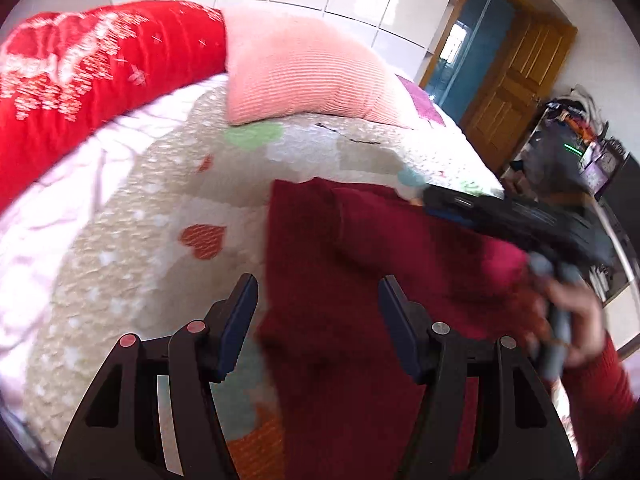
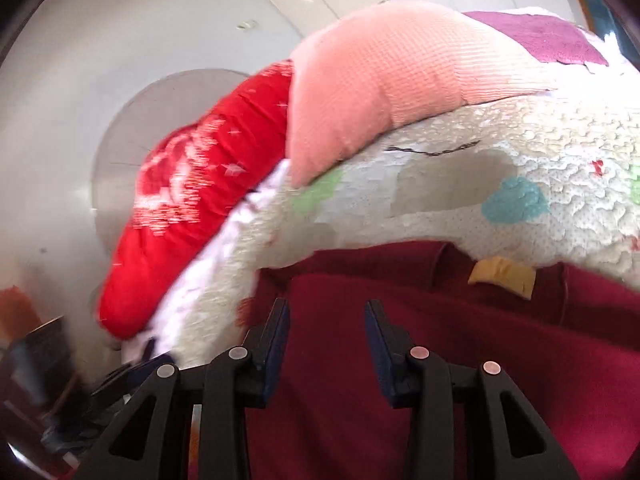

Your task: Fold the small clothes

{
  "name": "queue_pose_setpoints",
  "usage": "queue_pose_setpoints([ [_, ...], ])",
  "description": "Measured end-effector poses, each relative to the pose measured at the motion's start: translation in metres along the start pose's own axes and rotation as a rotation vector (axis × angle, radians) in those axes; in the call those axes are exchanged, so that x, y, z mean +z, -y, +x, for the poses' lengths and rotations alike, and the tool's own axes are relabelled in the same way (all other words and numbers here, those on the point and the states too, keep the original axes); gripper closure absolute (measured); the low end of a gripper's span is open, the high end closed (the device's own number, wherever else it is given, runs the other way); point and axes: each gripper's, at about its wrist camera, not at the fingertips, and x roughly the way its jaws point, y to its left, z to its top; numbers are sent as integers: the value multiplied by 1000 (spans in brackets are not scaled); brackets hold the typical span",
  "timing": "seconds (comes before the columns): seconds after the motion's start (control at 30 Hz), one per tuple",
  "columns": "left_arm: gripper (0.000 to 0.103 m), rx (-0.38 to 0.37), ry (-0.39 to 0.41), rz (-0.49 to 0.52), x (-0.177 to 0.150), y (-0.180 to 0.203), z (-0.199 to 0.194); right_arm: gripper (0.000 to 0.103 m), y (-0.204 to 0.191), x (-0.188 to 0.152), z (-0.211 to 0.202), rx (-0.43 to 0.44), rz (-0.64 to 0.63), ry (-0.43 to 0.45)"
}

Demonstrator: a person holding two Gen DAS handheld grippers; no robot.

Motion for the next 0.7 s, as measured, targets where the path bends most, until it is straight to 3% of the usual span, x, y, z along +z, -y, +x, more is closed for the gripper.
queue_pose_setpoints([
  [0.07, 40, -20, -16, -13, 7, 4, 15, 65, -4, -15, -38, 23, -33, 45],
  [0.2, 40, 6, -56, -46, 18, 13, 48, 64, 12, -66, -119, -27, -40, 95],
  [0.37, 41, 8, -114, -121, 24, 21, 86, 64, 38, -120, -191, -213, 28, 109],
  [0.4, 44, -17, -95, -133, 24, 24, 87, 64, 42, -129, -202, -251, 36, 127],
  [0.47, 85, -57, -63, -118, 25, 35, 86, 64, 49, -140, -214, -293, 54, 144],
  [0.63, 90, -95, -4, -14, 33, 66, 51, 64, 51, -142, -201, -414, 1, 123],
  [0.7, 90, -126, 29, 6, 38, 71, 25, 64, 50, -134, -190, -552, -44, 120],
])
